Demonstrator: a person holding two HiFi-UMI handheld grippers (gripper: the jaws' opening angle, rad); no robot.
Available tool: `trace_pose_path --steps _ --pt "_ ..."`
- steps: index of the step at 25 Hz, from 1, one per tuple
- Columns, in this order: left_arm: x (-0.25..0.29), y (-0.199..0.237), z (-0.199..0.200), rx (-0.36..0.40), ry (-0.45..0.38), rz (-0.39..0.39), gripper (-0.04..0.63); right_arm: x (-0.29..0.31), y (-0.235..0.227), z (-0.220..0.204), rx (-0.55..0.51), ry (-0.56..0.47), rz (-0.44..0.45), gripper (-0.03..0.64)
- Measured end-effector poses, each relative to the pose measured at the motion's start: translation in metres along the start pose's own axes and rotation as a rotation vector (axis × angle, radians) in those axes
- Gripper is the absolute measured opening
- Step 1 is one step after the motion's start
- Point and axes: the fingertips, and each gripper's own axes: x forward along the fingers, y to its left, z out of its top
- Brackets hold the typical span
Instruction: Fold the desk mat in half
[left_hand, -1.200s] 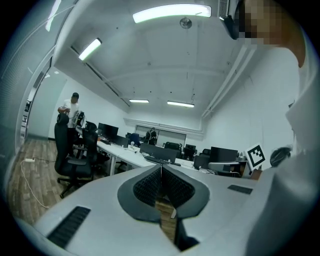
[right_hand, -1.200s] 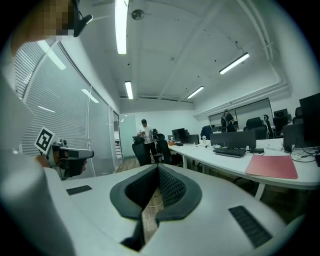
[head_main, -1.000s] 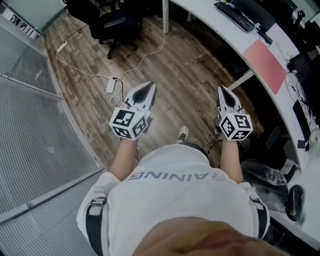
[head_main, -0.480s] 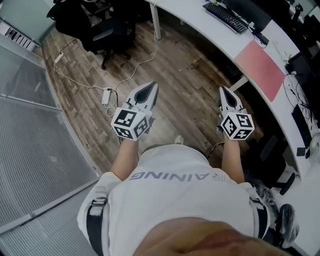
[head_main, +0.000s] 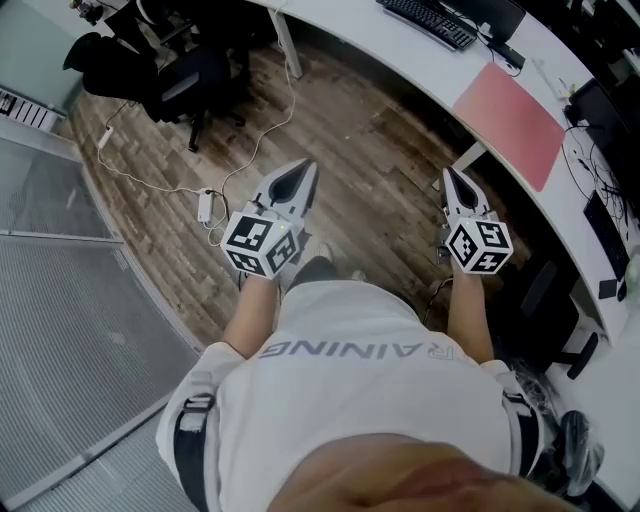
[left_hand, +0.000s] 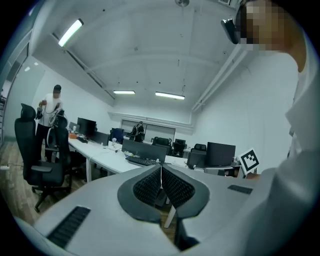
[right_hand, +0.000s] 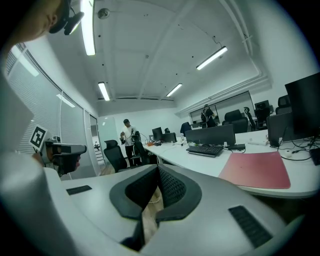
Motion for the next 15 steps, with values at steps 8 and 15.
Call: trace_pose_path --steps 8,15 --pt "0.065 0.021 0.005 -0.012 0.016 -0.083 0.032 0.033 -0.035 0.019 -0.012 -0.014 -0.076 0.023" --pt "0.139 0.053 0.028 -0.014 0.012 -0.187 0.032 0.075 -0.063 0.050 -0.044 -0.022 -0.175 0.023"
